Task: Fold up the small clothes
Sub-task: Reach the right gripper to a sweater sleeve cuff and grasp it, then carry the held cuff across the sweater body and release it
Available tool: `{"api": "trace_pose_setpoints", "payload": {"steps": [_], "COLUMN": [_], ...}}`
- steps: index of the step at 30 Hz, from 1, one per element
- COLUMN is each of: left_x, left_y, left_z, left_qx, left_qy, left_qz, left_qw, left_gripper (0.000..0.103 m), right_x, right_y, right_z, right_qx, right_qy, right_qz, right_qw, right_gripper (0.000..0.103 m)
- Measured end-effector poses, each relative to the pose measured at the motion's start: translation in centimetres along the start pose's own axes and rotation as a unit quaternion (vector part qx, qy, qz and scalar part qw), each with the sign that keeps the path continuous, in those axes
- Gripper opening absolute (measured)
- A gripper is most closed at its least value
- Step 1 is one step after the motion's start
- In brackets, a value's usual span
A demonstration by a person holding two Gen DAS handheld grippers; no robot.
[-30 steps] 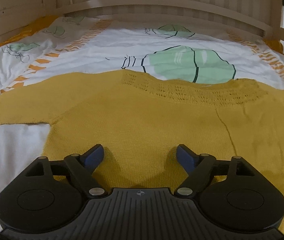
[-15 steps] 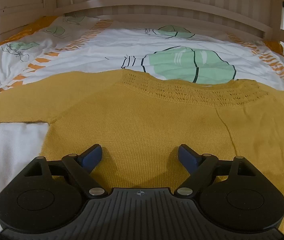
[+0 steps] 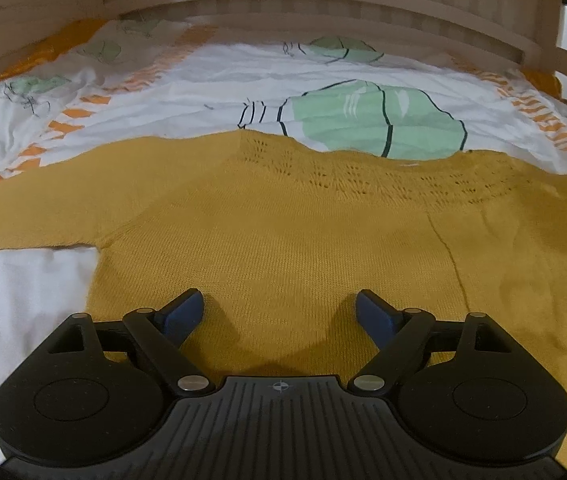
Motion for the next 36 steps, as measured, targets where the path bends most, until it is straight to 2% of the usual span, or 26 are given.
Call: {"api": "trace_pose_setpoints", "payload": {"steps": [3, 8, 15, 17, 18, 19, 21, 22, 23, 28, 31, 36], "left_x": [-1.2, -4.1, -6.2, -6.4, -6.4, -6.5, -6.6, -6.5, -6.5, -6.3, -5.9, -5.3], "left_y": [1.0, 4.3, 8.9, 9.4, 9.6, 9.6, 9.5, 9.4, 9.3, 8.0, 6.8, 3.9], "left_z": [-0.1, -0.4, -0.1, 0.1, 0.2, 0.3, 0.4, 0.5, 0.7, 2.0, 2.9, 3.4], "left_qx": [-0.008, -0.044, -0.093, -0.093, -0.091, -0.088, -0.082, -0.078, -0.074, -0.053, -0.049, -0.027], "left_qy": [0.015, 0.017, 0.022, 0.024, 0.025, 0.025, 0.028, 0.029, 0.030, 0.029, 0.031, 0.035], "left_qz": [-0.016, -0.034, -0.042, -0.042, -0.043, -0.044, -0.049, -0.054, -0.058, -0.073, -0.086, -0.097], "left_qw": [0.9997, 0.9983, 0.9945, 0.9945, 0.9947, 0.9948, 0.9950, 0.9951, 0.9951, 0.9955, 0.9947, 0.9944], "left_gripper": [0.079, 0.079, 0.079, 0.079, 0.079, 0.079, 0.079, 0.079, 0.079, 0.079, 0.079, 0.079], "right_x": [1.4, 5.0, 9.0, 9.2, 8.9, 8.6, 7.8, 7.2, 6.7, 3.9, 2.3, 0.8], "right_y": [6.6, 13.8, 18.3, 18.8, 19.2, 19.4, 18.9, 18.6, 18.2, 15.3, 12.5, 8.5], "right_z": [-2.3, -8.4, -17.3, -18.7, -19.2, -19.6, -19.8, -19.7, -19.5, -18.3, -18.0, -19.3], "right_qx": [-0.031, -0.053, -0.078, -0.085, -0.090, -0.098, -0.110, -0.116, -0.122, -0.135, -0.103, -0.053], "right_qy": [0.017, 0.072, 0.128, 0.130, 0.128, 0.122, 0.112, 0.107, 0.104, 0.104, 0.115, 0.134], "right_qz": [0.047, 0.098, 0.106, 0.105, 0.108, 0.107, 0.109, 0.110, 0.109, 0.080, 0.049, 0.006], "right_qw": [0.998, 0.991, 0.983, 0.982, 0.982, 0.982, 0.982, 0.981, 0.981, 0.982, 0.987, 0.990], "right_gripper": [0.014, 0.014, 0.015, 0.022, 0.022, 0.024, 0.045, 0.059, 0.066, 0.067, 0.075, 0.081]}}
Point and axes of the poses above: each gripper's, at about its wrist camera, not at the fingertips, and x roughly the way its jaws point, y to its left, z to its top, the point moved 4 cm from there along x, roughly the way its jaws point, and after that the axes turned 6 degrees about -z, right-handed, at the moved point
